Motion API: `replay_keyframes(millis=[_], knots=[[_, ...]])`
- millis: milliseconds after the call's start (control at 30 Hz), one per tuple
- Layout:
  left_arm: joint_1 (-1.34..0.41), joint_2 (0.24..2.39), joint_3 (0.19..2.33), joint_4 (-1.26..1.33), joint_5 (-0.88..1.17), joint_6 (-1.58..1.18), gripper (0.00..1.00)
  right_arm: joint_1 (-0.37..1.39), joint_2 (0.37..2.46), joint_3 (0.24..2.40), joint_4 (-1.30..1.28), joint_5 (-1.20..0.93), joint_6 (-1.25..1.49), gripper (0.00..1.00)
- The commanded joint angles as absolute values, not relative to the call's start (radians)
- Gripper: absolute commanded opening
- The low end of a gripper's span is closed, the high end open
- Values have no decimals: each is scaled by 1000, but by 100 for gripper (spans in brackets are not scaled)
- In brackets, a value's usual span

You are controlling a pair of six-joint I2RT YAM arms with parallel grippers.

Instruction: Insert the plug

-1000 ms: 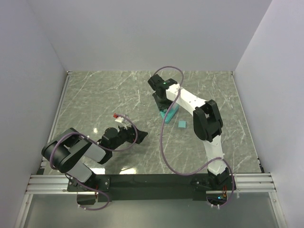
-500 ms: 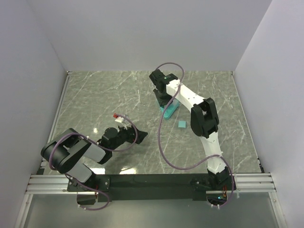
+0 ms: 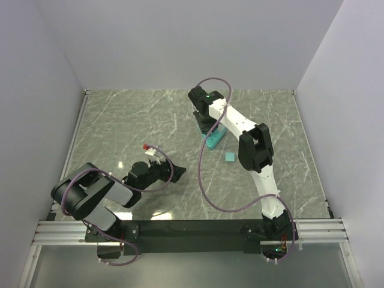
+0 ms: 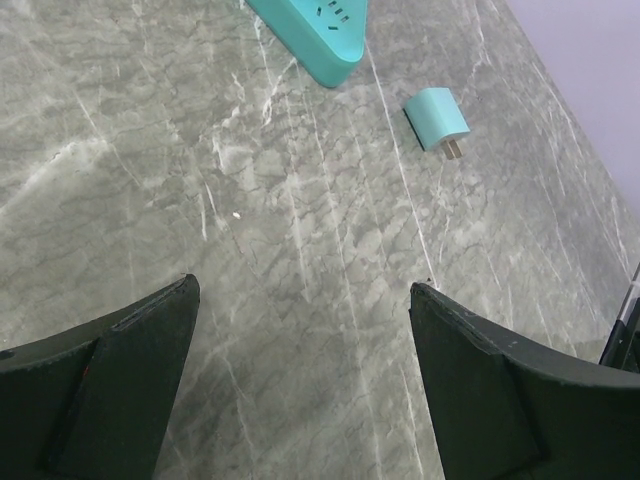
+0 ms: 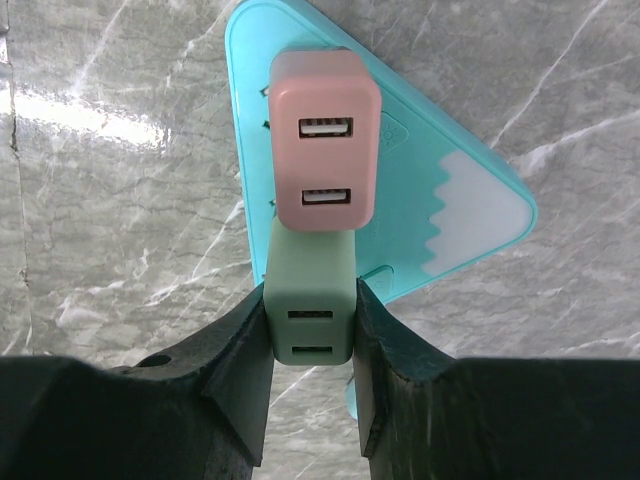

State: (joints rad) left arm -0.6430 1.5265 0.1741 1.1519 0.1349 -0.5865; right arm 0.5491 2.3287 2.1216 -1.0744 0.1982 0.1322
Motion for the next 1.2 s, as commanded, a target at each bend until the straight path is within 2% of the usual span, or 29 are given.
replay_keyframes(millis=[0, 233, 533, 933, 1167], knots=[[-640, 1500, 172, 1164, 144, -563, 92, 517, 2494, 2060, -1072, 186, 129, 10], [-640, 1486, 170, 1147, 135, -555, 92, 520, 2422, 1968, -1002, 69, 133, 10], [-640, 1488, 176, 1146, 123, -555, 92, 568, 2257, 1732, -855, -67, 167, 9], [-640, 1427, 186, 1098, 83, -517, 92, 690, 2134, 1654, -859, -54, 216, 9], [-634, 1384, 173, 1074, -29, -489, 92, 771, 2037, 1528, -851, -41, 262, 9]])
